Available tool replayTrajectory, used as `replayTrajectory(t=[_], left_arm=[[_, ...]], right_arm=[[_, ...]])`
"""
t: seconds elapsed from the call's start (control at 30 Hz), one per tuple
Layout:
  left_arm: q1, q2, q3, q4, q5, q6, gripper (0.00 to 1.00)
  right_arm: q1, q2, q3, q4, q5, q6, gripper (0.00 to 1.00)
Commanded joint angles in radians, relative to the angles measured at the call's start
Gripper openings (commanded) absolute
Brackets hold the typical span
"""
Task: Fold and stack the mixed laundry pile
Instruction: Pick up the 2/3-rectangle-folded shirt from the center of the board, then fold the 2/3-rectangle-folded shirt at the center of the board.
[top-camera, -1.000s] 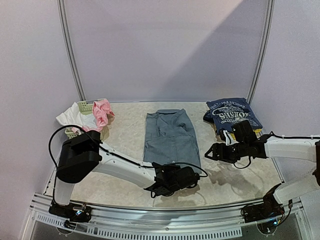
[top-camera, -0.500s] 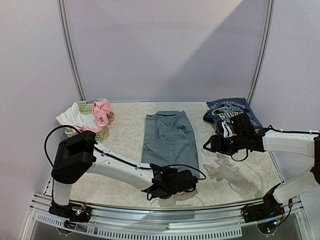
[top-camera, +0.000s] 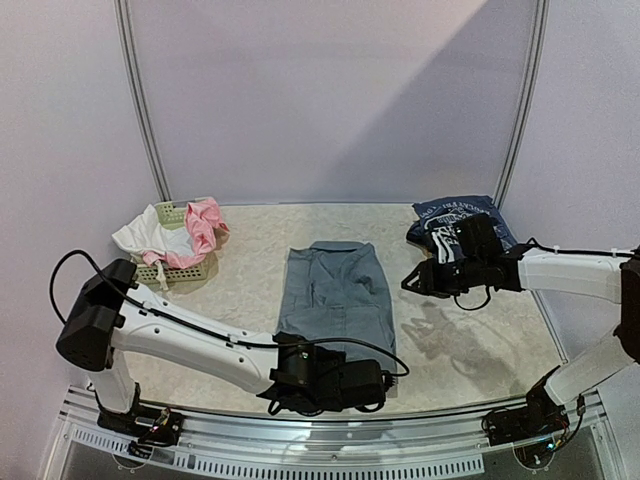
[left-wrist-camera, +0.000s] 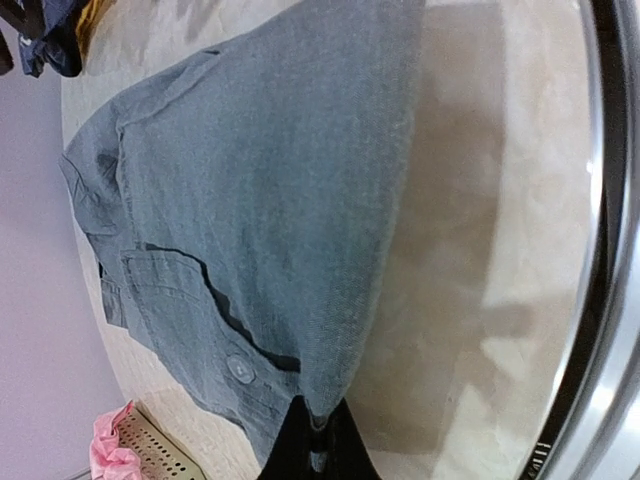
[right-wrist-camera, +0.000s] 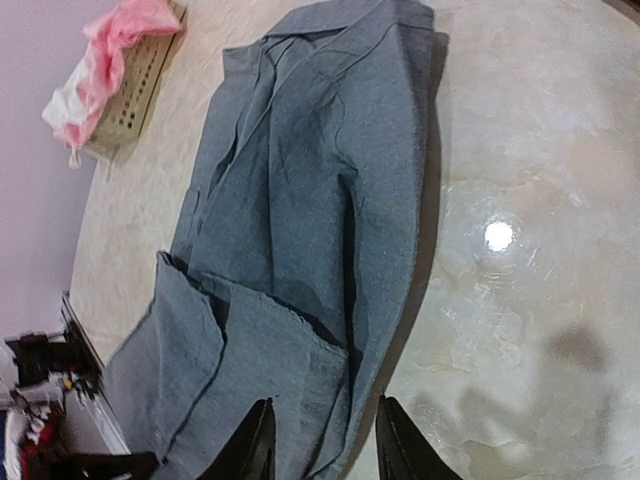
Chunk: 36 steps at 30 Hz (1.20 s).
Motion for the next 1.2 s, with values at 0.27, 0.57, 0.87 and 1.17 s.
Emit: replayTrajectory(t=[0.27,0.57,0.87,1.17], left_arm=[[-0.034,-0.107,0.214,-0.282,0.083,0.009,0.0],[0.014,-0.157,0.275,-0.287,0.086,0.072,0.0],[0.16,-0.115,0.378,-0.255,0.119,0.153,0.0],[0.319,-0.058,0.459,-0.207,0.239,0.252,0.0]], right_arm=[[0.161,0.13,0.016,0.06,-0.121,-0.026,0.11],[0.209,0.184,-0.006,0.037,-0.135,-0.026,0.05],[0.223,0.158,-0.064,0.039,-0.165,-0.009,0.02],[0.225,0.132,-0.081,0.003,-0.177,-0.009,0.01]])
